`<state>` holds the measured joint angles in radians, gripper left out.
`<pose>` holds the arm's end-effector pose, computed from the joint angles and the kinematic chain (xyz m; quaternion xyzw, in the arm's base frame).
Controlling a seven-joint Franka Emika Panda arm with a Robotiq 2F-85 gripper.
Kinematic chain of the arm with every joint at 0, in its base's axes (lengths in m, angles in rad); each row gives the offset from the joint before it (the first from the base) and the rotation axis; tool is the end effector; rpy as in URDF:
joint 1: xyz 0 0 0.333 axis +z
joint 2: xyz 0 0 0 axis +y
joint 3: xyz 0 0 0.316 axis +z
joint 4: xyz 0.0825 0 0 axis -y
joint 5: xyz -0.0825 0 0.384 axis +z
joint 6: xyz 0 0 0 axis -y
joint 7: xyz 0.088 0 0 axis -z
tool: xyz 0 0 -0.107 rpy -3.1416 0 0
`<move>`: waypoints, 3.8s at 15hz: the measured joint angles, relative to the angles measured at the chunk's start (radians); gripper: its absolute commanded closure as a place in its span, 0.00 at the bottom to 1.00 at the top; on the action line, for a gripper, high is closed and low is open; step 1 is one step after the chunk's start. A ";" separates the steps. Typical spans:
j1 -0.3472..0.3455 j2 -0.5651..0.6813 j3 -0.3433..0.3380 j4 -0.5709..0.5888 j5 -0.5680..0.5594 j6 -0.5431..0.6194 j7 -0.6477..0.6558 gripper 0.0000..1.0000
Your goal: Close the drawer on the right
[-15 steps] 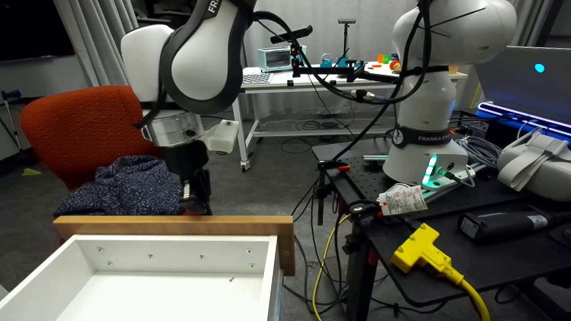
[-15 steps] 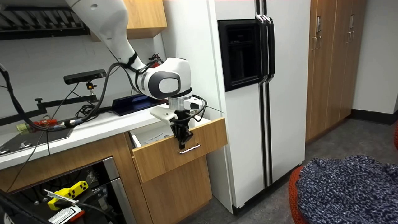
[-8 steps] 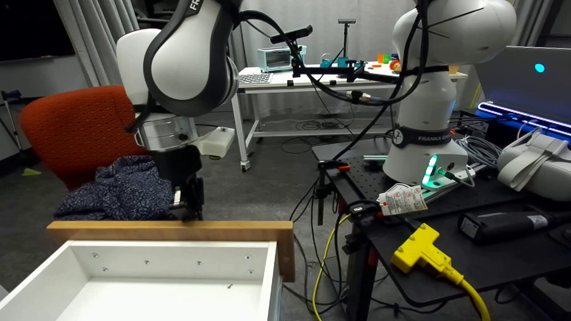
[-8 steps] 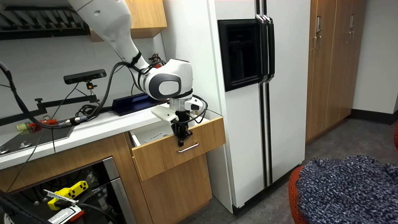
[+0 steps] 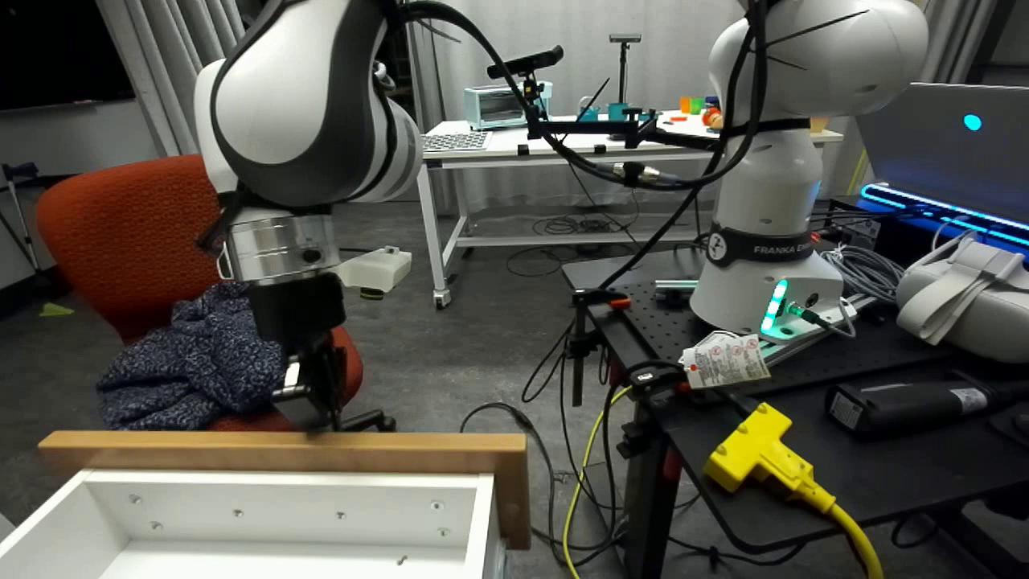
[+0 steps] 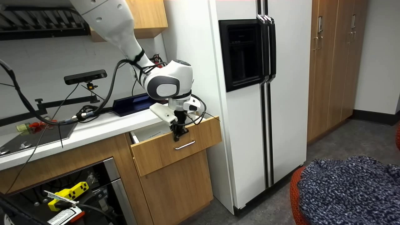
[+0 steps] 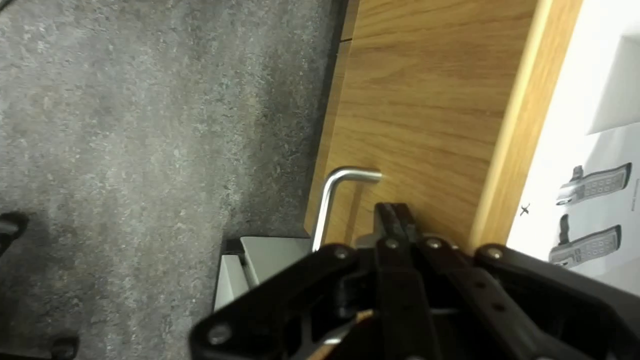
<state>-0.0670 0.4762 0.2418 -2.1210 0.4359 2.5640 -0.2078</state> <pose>0.5648 0.0944 0.1867 -0.9853 0.0069 0.0154 0.1701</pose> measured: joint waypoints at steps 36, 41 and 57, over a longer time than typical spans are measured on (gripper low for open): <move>0.046 0.086 0.076 0.112 0.360 -0.222 -0.424 1.00; 0.053 0.097 0.095 0.112 0.416 -0.227 -0.427 1.00; 0.127 0.089 0.084 0.124 0.504 -0.273 -0.472 1.00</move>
<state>0.0601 0.5654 0.3259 -1.9975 0.9397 2.2910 -0.6801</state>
